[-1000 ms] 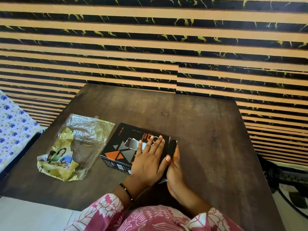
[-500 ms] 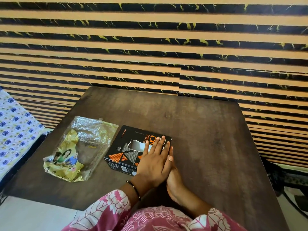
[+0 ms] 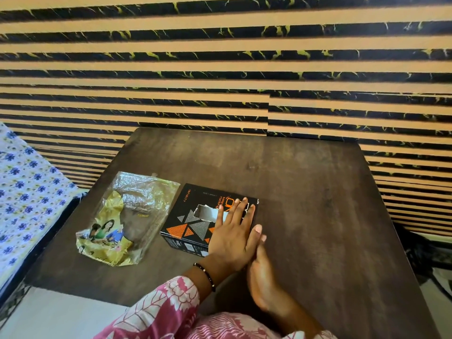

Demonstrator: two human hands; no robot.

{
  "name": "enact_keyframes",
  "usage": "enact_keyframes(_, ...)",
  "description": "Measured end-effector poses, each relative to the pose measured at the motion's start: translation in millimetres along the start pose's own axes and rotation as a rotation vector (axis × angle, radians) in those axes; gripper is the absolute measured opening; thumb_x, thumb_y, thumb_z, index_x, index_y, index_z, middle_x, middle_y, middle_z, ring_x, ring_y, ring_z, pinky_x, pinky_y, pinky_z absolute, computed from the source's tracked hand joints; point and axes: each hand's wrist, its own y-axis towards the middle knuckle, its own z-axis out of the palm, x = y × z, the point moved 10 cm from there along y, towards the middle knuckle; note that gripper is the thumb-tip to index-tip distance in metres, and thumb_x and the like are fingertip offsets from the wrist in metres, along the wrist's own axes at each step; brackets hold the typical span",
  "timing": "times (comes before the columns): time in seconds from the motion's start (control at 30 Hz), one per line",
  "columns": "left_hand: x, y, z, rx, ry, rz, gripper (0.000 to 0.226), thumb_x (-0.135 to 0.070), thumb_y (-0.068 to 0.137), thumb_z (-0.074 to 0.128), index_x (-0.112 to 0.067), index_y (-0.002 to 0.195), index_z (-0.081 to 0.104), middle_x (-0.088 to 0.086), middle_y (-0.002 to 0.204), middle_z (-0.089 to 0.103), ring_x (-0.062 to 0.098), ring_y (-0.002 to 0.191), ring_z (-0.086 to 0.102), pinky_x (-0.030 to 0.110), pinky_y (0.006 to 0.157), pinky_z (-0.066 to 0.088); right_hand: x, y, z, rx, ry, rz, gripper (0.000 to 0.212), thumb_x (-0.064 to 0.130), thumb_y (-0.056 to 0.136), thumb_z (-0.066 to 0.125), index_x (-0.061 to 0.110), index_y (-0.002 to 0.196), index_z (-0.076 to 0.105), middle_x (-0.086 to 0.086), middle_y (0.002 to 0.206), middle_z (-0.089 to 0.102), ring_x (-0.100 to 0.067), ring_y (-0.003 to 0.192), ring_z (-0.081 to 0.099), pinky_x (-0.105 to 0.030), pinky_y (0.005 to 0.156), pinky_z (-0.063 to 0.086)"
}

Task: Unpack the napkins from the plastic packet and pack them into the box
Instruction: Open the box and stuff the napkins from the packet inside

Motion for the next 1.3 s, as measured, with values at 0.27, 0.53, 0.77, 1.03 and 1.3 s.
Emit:
enact_keyframes(0.27,29.7,2.0,-22.2,0.037,-0.023,0.019,0.072,-0.056,0.084,0.004,-0.022,0.146,0.017,0.0,0.159,0.007,0.015,0.146,-0.005,0.044,0.117,-0.008,49.9,13.8,-1.0,-0.189,-0.422,-0.18,0.052,0.044,0.09,0.048,0.036,0.139,0.034,0.011,0.144,0.037,-0.007,0.129,0.036,-0.033,0.111,0.027)
enact_keyframes(0.53,106.1,-13.4,-38.8,-0.027,0.165,0.073,0.054,-0.039,0.09,0.029,-0.017,0.14,0.036,0.002,0.152,0.032,0.02,0.142,0.025,0.047,0.112,0.009,74.8,8.3,64.0,-0.438,-1.535,-0.451,0.071,0.045,0.087,0.035,0.009,0.146,0.019,-0.008,0.157,0.014,-0.016,0.143,0.004,-0.043,0.114,0.009)
enact_keyframes(0.77,108.2,22.2,-34.4,-0.025,0.101,0.091,0.054,-0.034,0.089,0.033,-0.016,0.139,0.038,0.0,0.15,0.035,0.015,0.141,0.026,0.046,0.112,0.013,93.8,48.6,56.1,-0.504,-1.76,-0.401,0.073,0.051,0.084,0.033,0.008,0.143,0.03,-0.009,0.151,0.033,-0.022,0.139,0.03,-0.045,0.11,0.027)
enact_keyframes(1.03,130.9,122.1,-42.3,-0.075,0.088,0.032,0.054,-0.034,0.087,0.03,-0.017,0.137,0.041,-0.001,0.147,0.041,0.015,0.139,0.031,0.044,0.117,0.013,152.2,137.5,60.8,-0.474,-1.805,-0.437,0.074,0.053,0.085,0.026,0.01,0.144,0.025,-0.007,0.153,0.027,-0.019,0.141,0.022,-0.041,0.112,0.015)
enact_keyframes(1.3,152.4,219.6,-50.7,-0.09,0.076,0.039,0.061,-0.039,0.086,0.016,-0.019,0.142,0.032,-0.002,0.152,0.031,0.013,0.143,0.022,0.04,0.118,0.006,206.7,221.5,67.7,-0.482,-1.817,-0.482,0.08,0.057,0.08,0.01,0.015,0.148,0.007,-0.001,0.158,0.009,-0.015,0.145,0.004,-0.035,0.114,-0.002)
